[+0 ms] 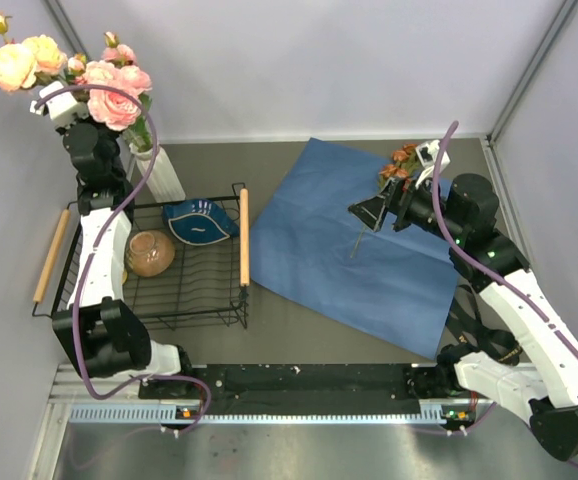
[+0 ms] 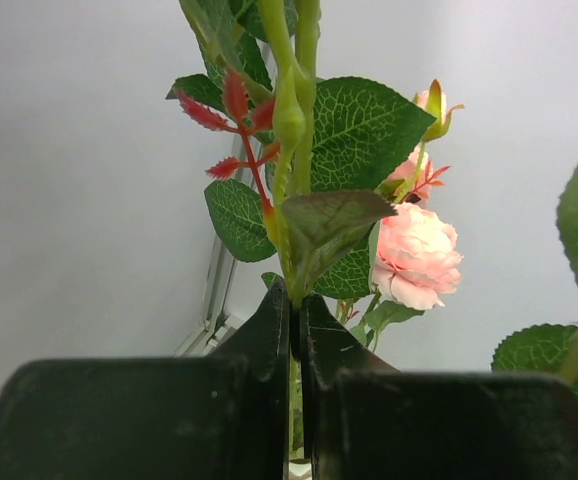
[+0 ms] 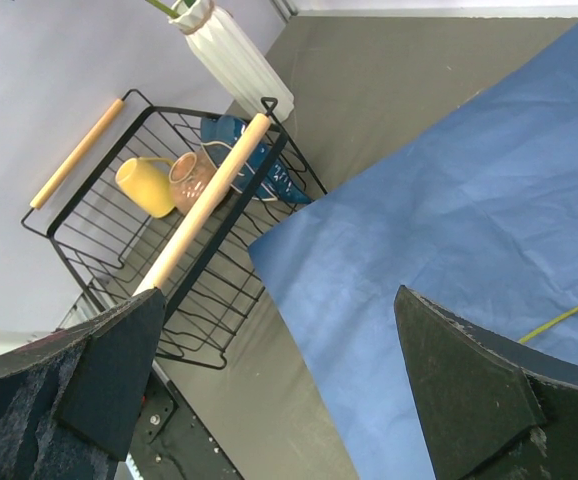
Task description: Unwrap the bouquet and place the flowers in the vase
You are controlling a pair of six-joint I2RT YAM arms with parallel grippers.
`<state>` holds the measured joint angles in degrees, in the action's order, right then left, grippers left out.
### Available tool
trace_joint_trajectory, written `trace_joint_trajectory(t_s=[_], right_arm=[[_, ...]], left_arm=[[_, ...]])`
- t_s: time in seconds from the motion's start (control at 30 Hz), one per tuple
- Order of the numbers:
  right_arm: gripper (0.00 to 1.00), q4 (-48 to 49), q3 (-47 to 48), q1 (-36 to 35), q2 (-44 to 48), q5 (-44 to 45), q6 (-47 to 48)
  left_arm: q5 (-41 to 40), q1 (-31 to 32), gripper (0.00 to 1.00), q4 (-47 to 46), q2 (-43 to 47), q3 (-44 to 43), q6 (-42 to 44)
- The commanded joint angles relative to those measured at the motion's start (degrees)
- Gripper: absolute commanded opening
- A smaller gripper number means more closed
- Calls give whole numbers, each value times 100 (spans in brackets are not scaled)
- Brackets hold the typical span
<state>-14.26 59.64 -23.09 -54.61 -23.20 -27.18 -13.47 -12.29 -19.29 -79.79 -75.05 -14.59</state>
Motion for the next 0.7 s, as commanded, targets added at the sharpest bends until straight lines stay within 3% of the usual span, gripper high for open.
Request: trace_joint_trajectory(t_s=[0.0, 0.1, 0.33, 0.67], right_arm=[[99, 178, 4, 50, 56, -44, -7], [99, 187, 4, 50, 64, -44, -7], [99, 169, 30, 59, 73, -62, 11], [99, 169, 39, 59, 64, -53, 11]], left_arm=[[-155, 122, 0, -198, -63, -362, 184], [-173, 175, 1, -224, -89, -379, 193], [-261, 184, 21, -119, -142, -485, 281], [-270, 192, 36, -75, -151, -528, 343]])
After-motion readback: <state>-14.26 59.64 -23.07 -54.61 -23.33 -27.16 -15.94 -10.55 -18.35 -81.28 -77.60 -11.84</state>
